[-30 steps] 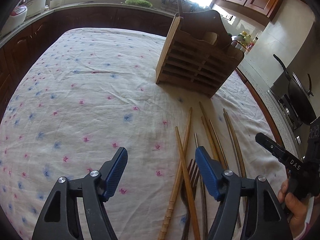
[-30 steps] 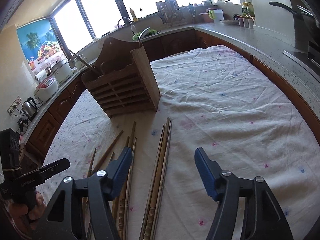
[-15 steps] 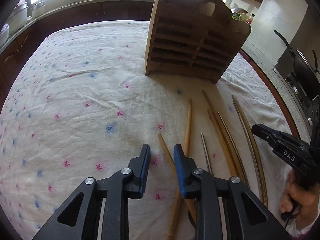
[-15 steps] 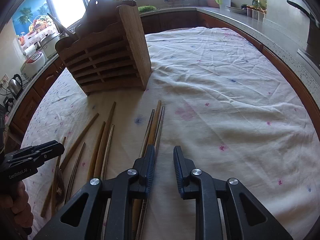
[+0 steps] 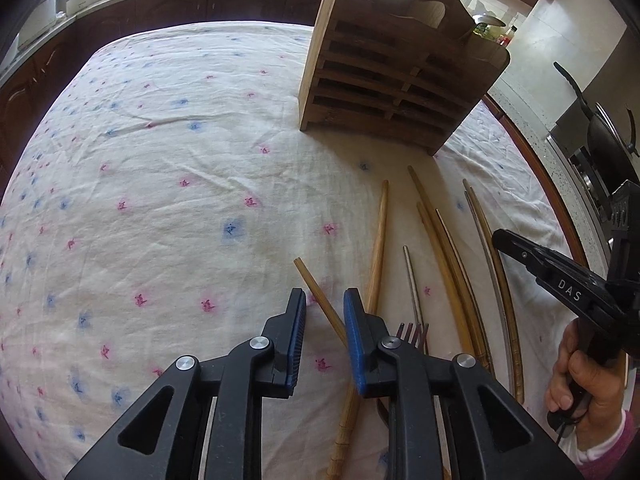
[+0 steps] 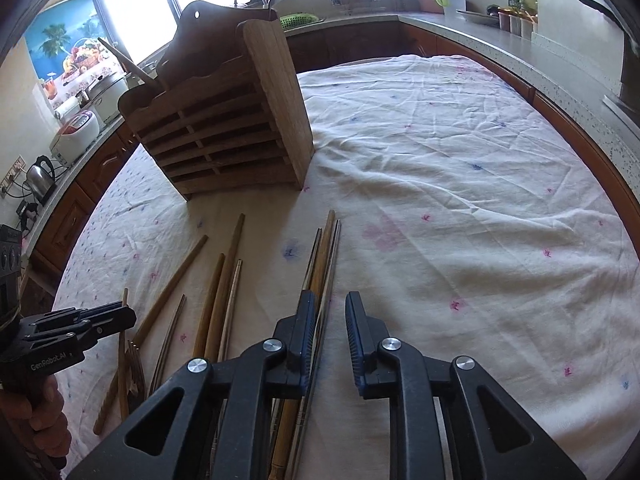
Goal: Organize utensils
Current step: 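Grasp a chopstick with the right gripper while the left grasps a wooden chopstick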
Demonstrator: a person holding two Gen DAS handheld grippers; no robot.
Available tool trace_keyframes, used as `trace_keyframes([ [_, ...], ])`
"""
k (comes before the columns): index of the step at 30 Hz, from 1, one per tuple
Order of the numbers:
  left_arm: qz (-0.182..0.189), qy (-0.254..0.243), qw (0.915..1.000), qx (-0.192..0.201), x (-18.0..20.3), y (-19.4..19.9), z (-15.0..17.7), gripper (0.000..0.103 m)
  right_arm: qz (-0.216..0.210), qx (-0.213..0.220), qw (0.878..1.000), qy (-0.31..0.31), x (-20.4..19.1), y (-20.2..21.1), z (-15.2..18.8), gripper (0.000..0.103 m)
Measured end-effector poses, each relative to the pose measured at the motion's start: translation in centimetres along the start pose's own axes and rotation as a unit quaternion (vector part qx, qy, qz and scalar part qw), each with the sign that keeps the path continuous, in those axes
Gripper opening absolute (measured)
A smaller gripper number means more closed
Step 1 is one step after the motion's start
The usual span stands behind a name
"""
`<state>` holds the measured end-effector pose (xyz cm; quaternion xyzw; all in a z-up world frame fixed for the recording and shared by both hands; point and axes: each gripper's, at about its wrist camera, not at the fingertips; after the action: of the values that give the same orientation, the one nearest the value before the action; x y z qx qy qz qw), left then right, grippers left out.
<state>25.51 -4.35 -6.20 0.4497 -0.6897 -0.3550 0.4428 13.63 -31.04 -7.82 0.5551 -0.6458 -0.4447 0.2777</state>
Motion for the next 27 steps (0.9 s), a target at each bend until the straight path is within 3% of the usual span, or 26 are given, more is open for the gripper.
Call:
trace_keyframes([
  [13,-0.002,0.013,0.9997,-0.020,0.1,-0.1,-0.4,0.020,0.020,-0.016,0.999,0.032,-0.5,-2.2,-2.5,0.016],
  [22,-0.008,0.007,0.9998,-0.014,0.9,-0.7,-1.0,0.020,0.014,-0.023,0.999,0.029,-0.4,-2.5,-3.0,0.017],
  [27,-0.015,0.001,0.9999,-0.005,0.9,-0.9,-0.9,0.012,0.005,-0.020,1.000,0.021,-0.2,-2.6,-3.0,0.017],
])
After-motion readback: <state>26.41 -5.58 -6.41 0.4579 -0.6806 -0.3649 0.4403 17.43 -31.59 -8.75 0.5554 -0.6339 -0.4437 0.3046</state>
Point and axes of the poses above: each gripper's, at about its wrist camera, not at the fingertips, and y roughly against the way its jaws point, x to its right, z to its underside, and after that the axes turned 5 degrees about -x, right-handed
